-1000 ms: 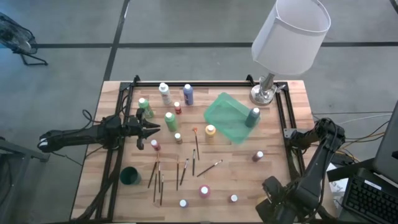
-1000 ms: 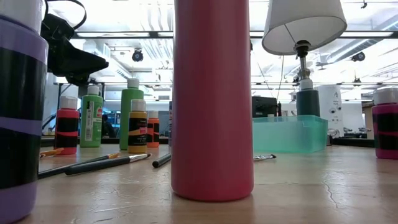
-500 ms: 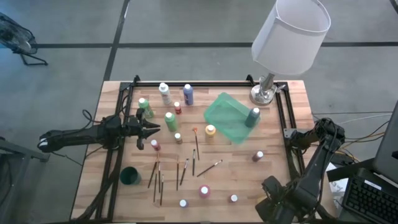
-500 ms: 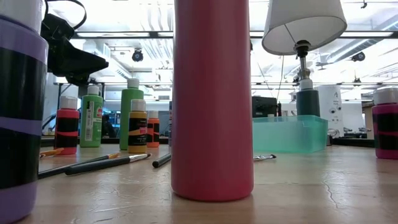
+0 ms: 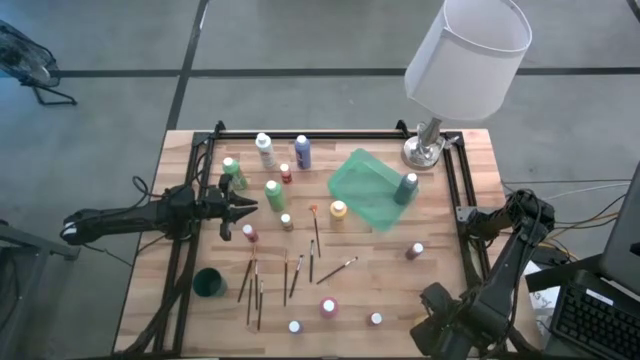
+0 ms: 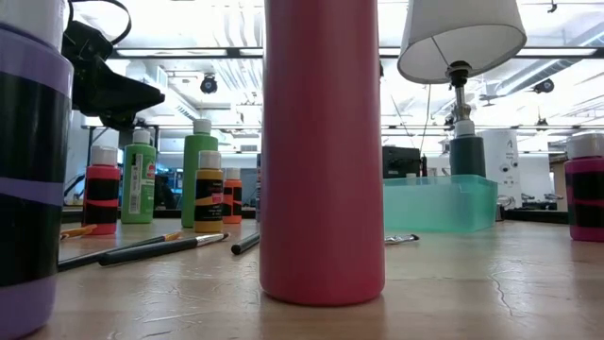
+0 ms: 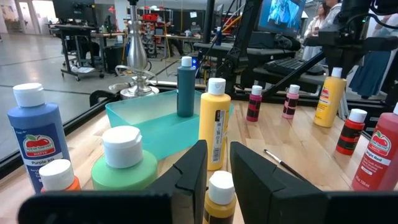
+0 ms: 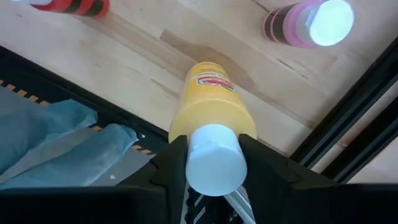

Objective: Pick & Place Paint Supplies
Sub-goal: Put the big yellow paint bottle into the green bin

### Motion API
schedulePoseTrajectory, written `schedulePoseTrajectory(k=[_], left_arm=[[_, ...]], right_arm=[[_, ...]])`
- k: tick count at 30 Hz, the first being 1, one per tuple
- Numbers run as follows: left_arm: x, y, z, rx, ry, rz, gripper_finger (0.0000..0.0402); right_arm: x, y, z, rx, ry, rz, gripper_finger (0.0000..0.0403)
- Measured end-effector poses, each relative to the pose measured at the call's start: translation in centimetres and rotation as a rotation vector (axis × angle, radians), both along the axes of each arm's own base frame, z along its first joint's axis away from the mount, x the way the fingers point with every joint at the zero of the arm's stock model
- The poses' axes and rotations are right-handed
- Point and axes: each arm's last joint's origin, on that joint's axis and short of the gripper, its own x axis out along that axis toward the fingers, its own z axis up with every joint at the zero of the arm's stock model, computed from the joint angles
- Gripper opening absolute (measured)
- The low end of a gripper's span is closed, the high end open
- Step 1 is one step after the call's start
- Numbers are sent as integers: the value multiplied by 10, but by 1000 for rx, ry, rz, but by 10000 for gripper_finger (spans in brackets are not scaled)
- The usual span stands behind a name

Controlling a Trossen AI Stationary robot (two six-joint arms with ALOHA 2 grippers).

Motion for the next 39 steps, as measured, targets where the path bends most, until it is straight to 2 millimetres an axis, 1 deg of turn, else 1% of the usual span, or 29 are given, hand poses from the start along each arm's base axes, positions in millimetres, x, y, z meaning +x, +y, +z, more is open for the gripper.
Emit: schedulePoseTrajectory(k=[16, 25, 28, 33, 39], left_arm=[[0, 0, 0, 0, 0, 0, 76], [0, 0, 0, 0, 0, 0, 76], [0, 0, 0, 0, 0, 0, 76], [0, 0, 0, 0, 3, 0, 76], [0, 0, -1, -1, 6, 0, 76]], right_arm=[[2, -1, 2, 20, 3, -6, 116], [7, -12, 17, 51, -31, 25, 116], [10, -19, 23, 61, -45, 47, 116], [12, -37, 36, 64, -61, 69, 116], [17, -68, 52, 50, -81, 107, 116]])
